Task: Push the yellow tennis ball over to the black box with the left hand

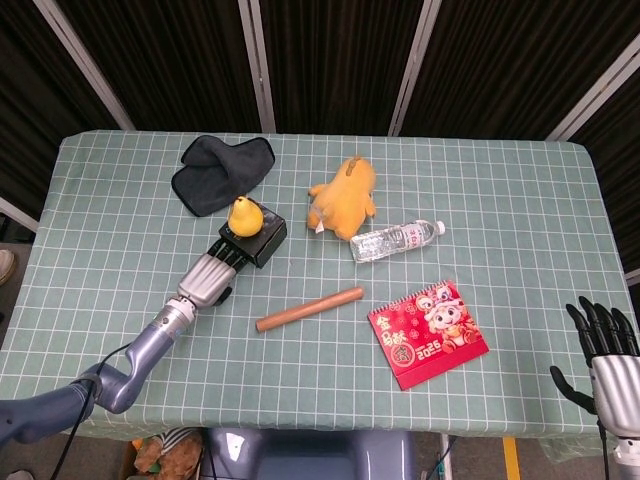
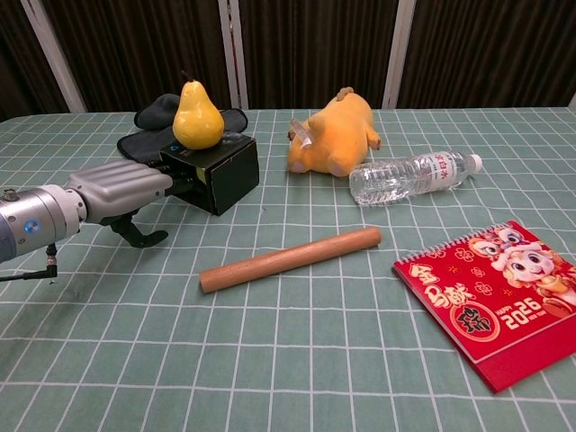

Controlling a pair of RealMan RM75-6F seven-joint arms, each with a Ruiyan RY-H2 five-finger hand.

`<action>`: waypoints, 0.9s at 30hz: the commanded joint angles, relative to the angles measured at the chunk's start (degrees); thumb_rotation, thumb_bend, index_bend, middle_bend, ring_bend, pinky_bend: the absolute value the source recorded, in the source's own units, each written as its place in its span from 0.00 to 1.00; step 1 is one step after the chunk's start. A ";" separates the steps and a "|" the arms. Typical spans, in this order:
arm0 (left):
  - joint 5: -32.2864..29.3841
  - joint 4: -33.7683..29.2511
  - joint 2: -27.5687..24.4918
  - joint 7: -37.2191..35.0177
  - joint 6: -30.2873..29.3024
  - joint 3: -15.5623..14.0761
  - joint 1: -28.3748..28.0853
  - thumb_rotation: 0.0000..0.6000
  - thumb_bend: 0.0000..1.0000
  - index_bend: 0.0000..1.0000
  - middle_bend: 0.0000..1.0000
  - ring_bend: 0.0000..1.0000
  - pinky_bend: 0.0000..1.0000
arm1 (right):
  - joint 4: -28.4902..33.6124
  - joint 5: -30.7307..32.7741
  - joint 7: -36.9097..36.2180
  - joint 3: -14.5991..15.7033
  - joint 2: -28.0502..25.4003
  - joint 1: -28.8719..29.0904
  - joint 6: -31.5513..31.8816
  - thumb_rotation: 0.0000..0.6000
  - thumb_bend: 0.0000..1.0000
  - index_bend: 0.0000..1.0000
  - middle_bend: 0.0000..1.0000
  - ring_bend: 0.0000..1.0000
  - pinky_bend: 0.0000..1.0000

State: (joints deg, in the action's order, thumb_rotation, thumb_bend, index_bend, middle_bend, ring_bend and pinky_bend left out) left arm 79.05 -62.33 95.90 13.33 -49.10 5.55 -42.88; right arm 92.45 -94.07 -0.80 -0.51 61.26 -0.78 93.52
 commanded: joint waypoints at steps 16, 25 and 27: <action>12.74 -31.84 -21.96 0.51 -23.83 -13.53 17.07 1.00 0.15 0.03 0.06 0.00 0.00 | 0.35 0.90 2.75 -0.76 1.01 0.31 -0.90 1.00 0.34 0.00 0.00 0.00 0.00; 12.73 -28.45 -24.13 3.53 -43.46 -14.86 31.47 1.00 0.05 0.04 0.06 0.00 0.00 | 0.02 1.50 4.28 -1.40 1.94 1.60 -2.84 1.00 0.33 0.00 0.00 0.00 0.00; 10.95 -28.53 -23.90 3.58 -44.55 -13.06 32.35 1.00 0.05 0.02 0.05 0.00 0.00 | -0.16 1.52 4.61 -1.53 2.22 1.74 -2.90 1.00 0.33 0.00 0.00 0.00 0.00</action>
State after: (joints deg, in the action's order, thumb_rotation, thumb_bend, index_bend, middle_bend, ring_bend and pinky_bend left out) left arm 91.90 -91.07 72.77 16.08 -91.59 -8.81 -12.46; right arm 92.34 -92.55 3.77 -2.00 63.43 0.91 90.65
